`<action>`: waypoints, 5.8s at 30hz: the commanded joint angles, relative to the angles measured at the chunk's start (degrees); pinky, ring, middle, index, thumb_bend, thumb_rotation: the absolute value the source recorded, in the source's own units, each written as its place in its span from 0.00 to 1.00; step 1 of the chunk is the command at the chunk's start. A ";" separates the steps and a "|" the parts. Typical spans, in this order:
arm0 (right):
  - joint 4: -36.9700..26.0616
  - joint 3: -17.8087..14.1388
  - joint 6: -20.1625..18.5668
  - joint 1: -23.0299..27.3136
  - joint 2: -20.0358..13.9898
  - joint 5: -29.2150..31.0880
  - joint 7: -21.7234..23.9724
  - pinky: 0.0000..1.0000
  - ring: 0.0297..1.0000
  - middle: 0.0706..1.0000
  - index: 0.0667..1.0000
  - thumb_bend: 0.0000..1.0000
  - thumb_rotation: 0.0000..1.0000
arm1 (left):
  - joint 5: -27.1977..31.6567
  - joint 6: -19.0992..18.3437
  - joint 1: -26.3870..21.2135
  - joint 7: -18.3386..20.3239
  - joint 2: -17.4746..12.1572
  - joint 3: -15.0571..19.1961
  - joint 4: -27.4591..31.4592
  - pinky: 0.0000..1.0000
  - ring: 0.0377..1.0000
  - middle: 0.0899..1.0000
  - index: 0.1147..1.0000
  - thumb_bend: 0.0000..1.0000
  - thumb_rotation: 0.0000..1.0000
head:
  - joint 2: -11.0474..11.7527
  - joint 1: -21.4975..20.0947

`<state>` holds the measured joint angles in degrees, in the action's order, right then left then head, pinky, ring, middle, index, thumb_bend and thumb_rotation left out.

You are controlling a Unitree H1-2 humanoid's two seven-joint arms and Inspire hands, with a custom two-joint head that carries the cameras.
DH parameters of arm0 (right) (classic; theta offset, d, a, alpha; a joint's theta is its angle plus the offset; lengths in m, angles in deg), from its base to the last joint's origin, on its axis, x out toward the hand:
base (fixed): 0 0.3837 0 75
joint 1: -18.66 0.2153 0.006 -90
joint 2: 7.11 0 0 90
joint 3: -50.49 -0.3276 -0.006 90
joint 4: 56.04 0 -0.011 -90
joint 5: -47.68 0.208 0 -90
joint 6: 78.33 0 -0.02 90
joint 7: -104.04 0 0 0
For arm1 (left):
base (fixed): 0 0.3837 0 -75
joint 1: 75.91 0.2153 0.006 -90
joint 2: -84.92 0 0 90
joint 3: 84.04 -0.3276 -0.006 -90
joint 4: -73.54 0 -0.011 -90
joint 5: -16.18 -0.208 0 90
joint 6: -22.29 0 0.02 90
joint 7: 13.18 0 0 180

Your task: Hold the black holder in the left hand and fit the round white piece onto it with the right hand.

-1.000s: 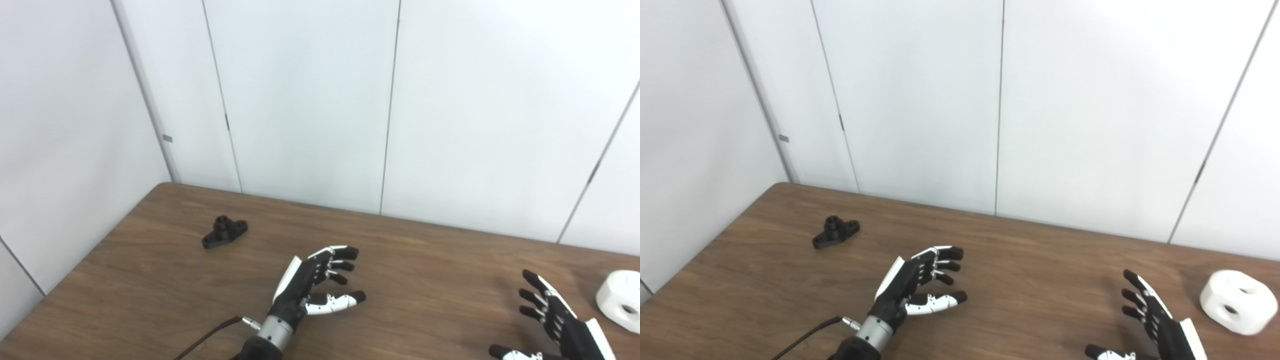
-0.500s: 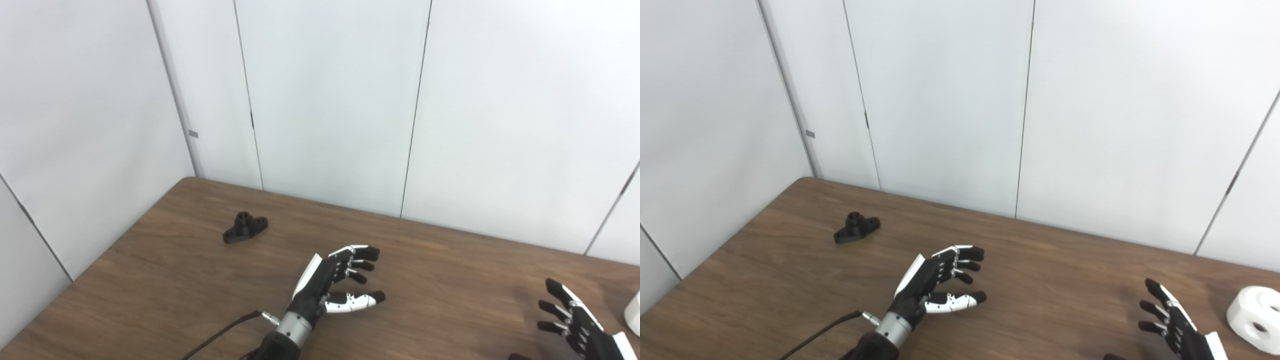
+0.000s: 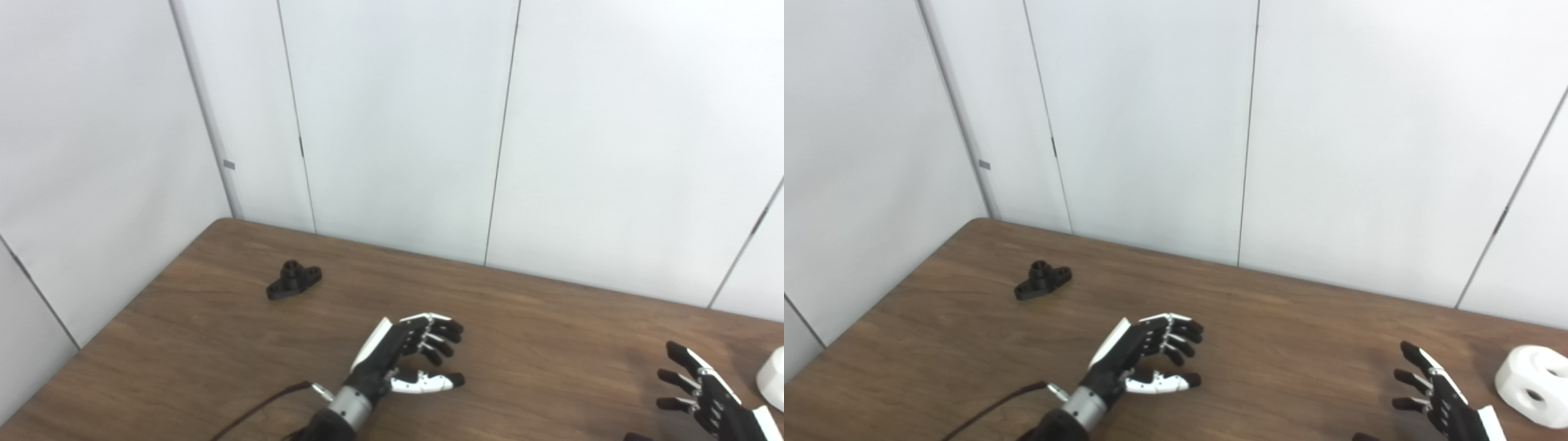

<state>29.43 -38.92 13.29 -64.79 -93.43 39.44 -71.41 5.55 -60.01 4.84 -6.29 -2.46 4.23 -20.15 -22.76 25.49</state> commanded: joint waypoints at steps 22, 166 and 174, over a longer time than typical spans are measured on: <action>-3.63 -0.01 -0.34 1.51 -0.46 0.20 0.23 0.70 0.83 0.91 0.87 0.68 0.00 | -1.35 -10.87 -3.42 -4.72 -9.07 13.09 10.76 0.61 0.76 0.78 0.77 0.73 0.00 | -0.79 0.77; -16.02 -1.66 -10.53 -2.31 -2.76 -0.41 1.93 0.71 0.81 0.89 0.85 0.66 0.00 | -14.47 -19.52 -13.61 -15.94 -14.50 -1.33 -28.86 0.92 0.97 0.87 0.42 0.53 0.06 | -7.74 -4.34; -16.00 -1.94 -10.17 -2.46 -2.74 -0.55 1.80 0.70 0.80 0.91 0.85 0.66 0.00 | -15.02 -17.20 -13.67 -18.56 -13.82 -2.31 -31.39 0.94 0.96 0.86 0.42 0.52 0.06 | -7.94 -4.46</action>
<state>15.86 -40.32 1.12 -68.20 -95.45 38.94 -69.16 -9.80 -76.57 -10.12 -27.25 -17.88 3.71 -49.59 -30.67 21.01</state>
